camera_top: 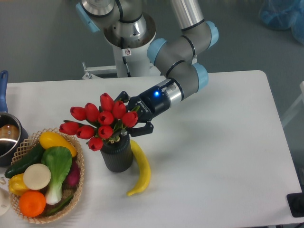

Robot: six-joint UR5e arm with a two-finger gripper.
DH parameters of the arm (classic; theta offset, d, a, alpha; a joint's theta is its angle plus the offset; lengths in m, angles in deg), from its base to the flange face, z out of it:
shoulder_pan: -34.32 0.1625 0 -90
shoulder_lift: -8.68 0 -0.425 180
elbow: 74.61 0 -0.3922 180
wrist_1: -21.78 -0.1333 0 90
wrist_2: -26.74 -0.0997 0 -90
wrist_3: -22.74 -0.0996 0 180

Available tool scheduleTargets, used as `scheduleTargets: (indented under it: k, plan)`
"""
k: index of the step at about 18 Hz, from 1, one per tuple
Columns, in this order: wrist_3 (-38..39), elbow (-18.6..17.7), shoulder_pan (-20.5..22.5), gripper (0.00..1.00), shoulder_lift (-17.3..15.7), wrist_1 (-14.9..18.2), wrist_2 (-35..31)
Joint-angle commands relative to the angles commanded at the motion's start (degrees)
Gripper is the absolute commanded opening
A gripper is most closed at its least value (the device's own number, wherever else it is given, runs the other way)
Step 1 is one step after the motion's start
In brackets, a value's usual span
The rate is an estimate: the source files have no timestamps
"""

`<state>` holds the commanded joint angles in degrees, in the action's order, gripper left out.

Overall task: Insert the flowers into the vase
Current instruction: 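Lower the tulip stems down into the vase opening, then push the tulips deeper into the vase and open the gripper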

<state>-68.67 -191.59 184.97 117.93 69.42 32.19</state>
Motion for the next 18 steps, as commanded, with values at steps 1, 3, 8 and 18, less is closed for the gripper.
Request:
scheduleTargets:
  k: [1, 3, 8, 18]
  plan:
    - [-0.2, 0.0, 0.0, 0.48, 0.1, 0.0, 0.0]
    - [-0.6, -0.3, -0.1, 0.48, 0.2, 0.1, -0.1]
    - [-1.9, -1.1, -0.2, 0.49, 0.5, 0.0, -0.1]
    - [-1.9, -1.1, -0.1, 0.57, 0.8, 0.0, -0.1]
